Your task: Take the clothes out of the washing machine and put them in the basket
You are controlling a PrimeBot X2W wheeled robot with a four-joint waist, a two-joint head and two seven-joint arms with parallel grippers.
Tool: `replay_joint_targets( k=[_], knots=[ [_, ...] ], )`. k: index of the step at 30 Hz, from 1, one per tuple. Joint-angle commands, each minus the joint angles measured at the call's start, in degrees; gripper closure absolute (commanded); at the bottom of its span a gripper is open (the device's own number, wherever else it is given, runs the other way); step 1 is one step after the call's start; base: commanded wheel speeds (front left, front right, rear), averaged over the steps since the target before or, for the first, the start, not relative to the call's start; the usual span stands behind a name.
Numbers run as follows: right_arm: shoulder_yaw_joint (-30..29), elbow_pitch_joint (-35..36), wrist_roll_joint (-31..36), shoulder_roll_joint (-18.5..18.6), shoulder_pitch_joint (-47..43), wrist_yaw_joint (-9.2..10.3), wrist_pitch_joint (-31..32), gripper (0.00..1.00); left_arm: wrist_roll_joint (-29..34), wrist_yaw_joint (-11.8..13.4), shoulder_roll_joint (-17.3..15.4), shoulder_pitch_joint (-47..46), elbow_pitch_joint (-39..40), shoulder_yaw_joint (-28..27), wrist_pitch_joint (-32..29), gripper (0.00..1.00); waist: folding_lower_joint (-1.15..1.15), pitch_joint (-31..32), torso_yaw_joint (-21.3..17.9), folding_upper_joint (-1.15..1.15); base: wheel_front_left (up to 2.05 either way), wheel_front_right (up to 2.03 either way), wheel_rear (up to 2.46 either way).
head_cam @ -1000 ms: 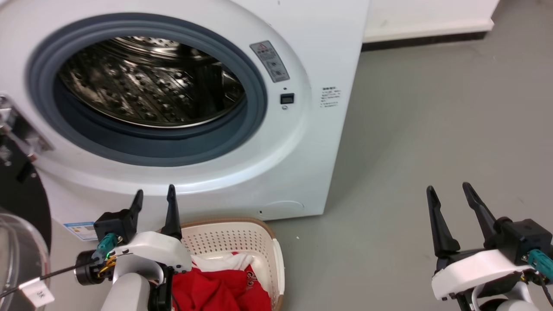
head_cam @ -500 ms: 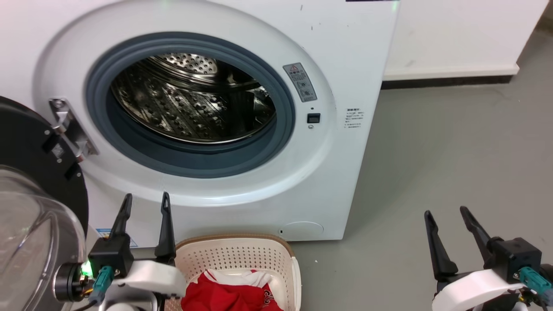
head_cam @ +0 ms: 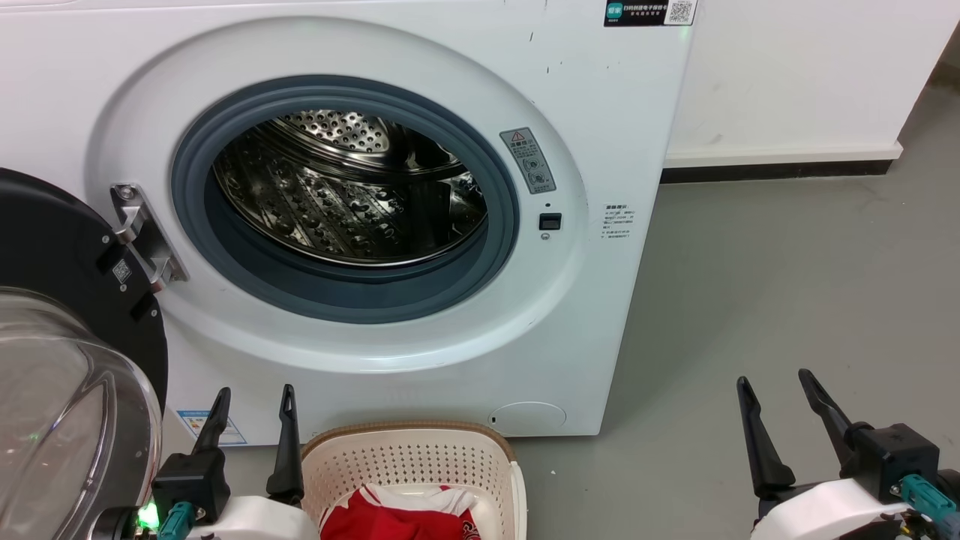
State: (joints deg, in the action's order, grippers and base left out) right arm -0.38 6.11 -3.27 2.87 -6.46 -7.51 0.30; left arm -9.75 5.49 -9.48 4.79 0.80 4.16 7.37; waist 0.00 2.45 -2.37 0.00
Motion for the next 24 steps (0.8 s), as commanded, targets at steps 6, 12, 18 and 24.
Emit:
replay_joint_targets(
  k=[6, 12, 18, 24],
  knots=[
    [0.2, 0.5, 0.2, 0.0, -0.9, 0.04, -0.4, 0.00, -0.2, 0.0, -0.8, 0.4, 0.2, 0.3, -1.0, 0.00, 0.00, 0.4, -0.1, 0.00, 0.00, 0.00, 0.00],
    [0.4, 0.3, -0.5, 0.0, -1.0, 0.04, -0.5, 0.00, -0.5, 0.1, -1.1, 0.1, 0.2, 0.5, -1.4, 0.00, 0.00, 0.5, -0.5, 0.00, 0.00, 0.00, 0.00],
    [0.4, 0.3, -0.6, 0.0, -1.0, 0.04, -0.6, 0.00, -0.7, 0.1, -1.0, -0.2, 0.2, 0.9, -1.3, 0.00, 0.00, 0.4, -0.6, 0.00, 0.00, 0.00, 0.00],
    [0.4, -1.0, -0.8, 0.0, -0.8, 0.00, -0.3, 1.00, -1.0, 0.0, -0.7, 0.4, -1.1, 1.2, -1.4, 1.00, 0.01, 0.3, -0.6, 0.00, 0.00, 0.00, 0.00]
  ],
)
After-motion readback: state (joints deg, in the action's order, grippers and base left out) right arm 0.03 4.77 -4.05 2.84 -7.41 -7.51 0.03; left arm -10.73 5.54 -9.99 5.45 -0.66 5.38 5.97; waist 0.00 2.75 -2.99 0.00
